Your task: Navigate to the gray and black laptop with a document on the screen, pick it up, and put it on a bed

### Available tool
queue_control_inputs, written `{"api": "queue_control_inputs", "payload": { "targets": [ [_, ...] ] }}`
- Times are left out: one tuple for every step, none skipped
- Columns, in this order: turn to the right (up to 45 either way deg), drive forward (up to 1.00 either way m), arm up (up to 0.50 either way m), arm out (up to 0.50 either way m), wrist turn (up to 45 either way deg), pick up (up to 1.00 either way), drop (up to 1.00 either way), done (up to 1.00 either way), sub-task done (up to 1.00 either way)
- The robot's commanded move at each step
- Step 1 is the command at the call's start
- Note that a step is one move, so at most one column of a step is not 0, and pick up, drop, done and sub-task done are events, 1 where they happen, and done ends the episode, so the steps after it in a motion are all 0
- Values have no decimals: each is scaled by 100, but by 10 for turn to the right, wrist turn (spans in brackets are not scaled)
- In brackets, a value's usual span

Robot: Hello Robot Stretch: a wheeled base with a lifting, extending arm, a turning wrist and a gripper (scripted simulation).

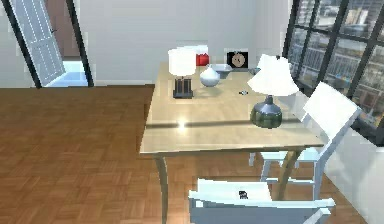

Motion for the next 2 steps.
{"api": "queue_control_inputs", "payload": {
  "targets": [
    [120,0,0,0,0,0,0,0,0],
    [-450,0,0,0,0,0,0,0,0]
  ]
}}
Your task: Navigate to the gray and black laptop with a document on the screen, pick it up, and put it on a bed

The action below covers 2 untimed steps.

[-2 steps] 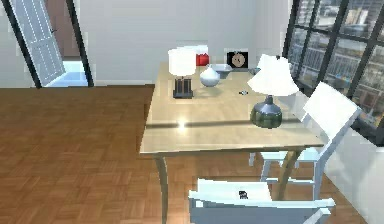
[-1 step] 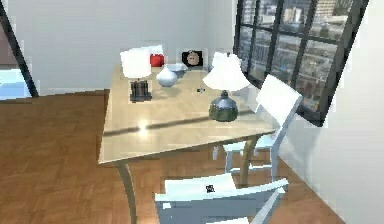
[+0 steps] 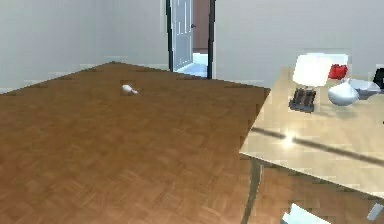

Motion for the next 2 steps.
{"api": "queue_control_inputs", "payload": {
  "targets": [
    [-450,0,0,0,0,0,0,0,0],
    [-450,0,0,0,0,0,0,0,0]
  ]
}}
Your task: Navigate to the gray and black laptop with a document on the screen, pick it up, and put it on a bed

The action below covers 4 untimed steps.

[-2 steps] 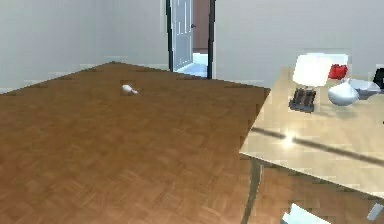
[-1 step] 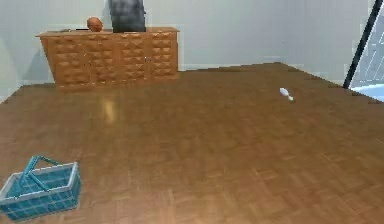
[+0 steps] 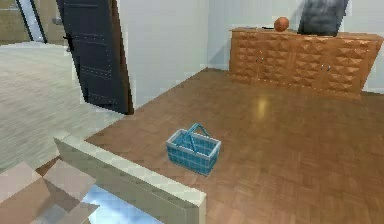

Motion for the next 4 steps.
{"api": "queue_control_inputs", "payload": {
  "targets": [
    [-150,0,0,0,0,0,0,0,0],
    [450,0,0,0,0,0,0,0,0],
    [450,0,0,0,0,0,0,0,0],
    [450,0,0,0,0,0,0,0,0]
  ]
}}
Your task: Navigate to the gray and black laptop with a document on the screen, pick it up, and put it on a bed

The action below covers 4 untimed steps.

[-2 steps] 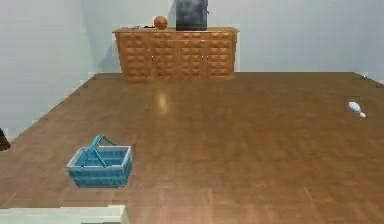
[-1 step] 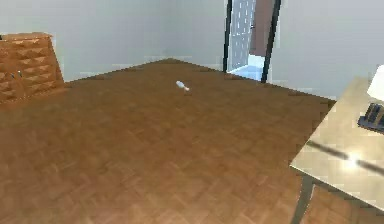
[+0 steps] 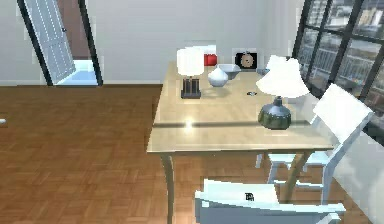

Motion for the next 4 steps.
{"api": "queue_control_inputs", "payload": {
  "targets": [
    [180,0,0,0,0,0,0,0,0],
    [-450,0,0,0,0,0,0,0,0],
    [-450,0,0,0,0,0,0,0,0],
    [-450,0,0,0,0,0,0,0,0]
  ]
}}
